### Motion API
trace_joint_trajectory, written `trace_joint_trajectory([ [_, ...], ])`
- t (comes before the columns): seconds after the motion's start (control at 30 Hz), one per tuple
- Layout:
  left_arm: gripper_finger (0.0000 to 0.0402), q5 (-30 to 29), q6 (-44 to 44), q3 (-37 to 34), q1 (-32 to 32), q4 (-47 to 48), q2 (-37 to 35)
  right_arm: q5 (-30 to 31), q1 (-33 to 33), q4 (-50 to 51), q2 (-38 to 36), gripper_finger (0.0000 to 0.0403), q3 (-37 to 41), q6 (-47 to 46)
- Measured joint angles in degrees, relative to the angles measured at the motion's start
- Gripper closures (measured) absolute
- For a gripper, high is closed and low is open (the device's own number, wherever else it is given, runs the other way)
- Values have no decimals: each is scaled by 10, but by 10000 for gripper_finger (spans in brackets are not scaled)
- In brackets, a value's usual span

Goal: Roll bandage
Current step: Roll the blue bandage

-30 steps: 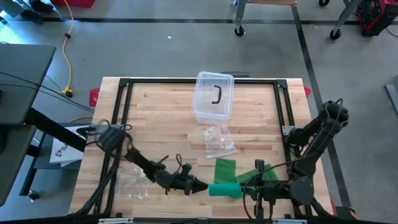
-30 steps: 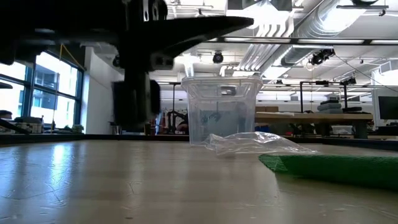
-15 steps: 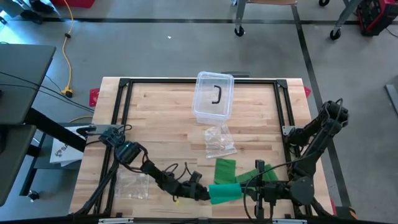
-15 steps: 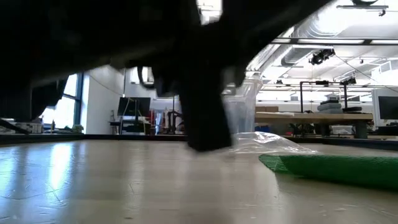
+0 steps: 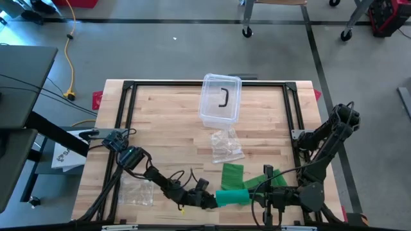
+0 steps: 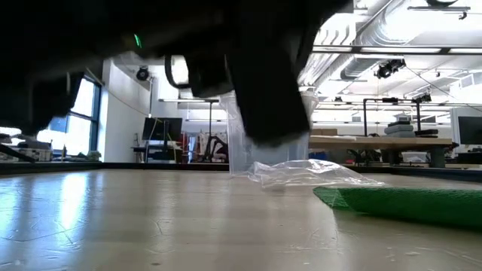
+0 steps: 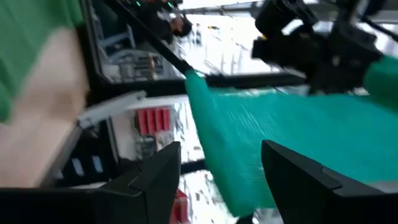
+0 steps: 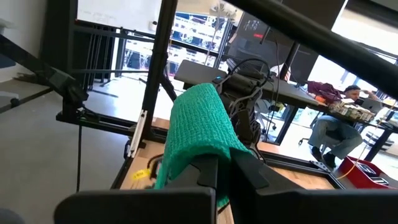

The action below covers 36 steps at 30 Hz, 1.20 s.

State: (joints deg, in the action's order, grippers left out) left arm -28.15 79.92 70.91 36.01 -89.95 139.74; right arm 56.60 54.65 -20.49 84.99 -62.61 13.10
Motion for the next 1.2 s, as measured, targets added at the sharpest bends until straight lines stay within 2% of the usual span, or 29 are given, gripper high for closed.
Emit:
trace_joint_trajectory([
  [0.13, 188, 23, 4, 19, 5, 4, 0, 0, 0, -1, 0, 399, 0, 1],
  [0.3, 190, 31, 5, 37, 5, 57, -1, 0, 0, -3, 0, 399, 0, 4],
  [0.43, 213, 35, 1, 44, 1, 60, -1, 0, 0, -3, 0, 399, 0, 3],
  [0.57, 270, 38, -1, 43, -6, 62, -1, 0, 1, -4, 0, 399, 0, 3],
  [0.77, 388, 53, -6, 26, -18, 57, -1, 0, 2, -4, 0, 399, 0, -2],
  [0.9, 390, 56, -1, -17, -39, 0, -1, -44, 1, -3, 0, 399, 0, -10],
  [1.0, 398, 51, 5, -72, -59, 4, -24, -90, 1, -2, 0, 399, 0, -36],
  [1.2, 400, 67, -28, -204, -104, 2, -129, -129, 1, 6, 18, 399, 0, -83],
])
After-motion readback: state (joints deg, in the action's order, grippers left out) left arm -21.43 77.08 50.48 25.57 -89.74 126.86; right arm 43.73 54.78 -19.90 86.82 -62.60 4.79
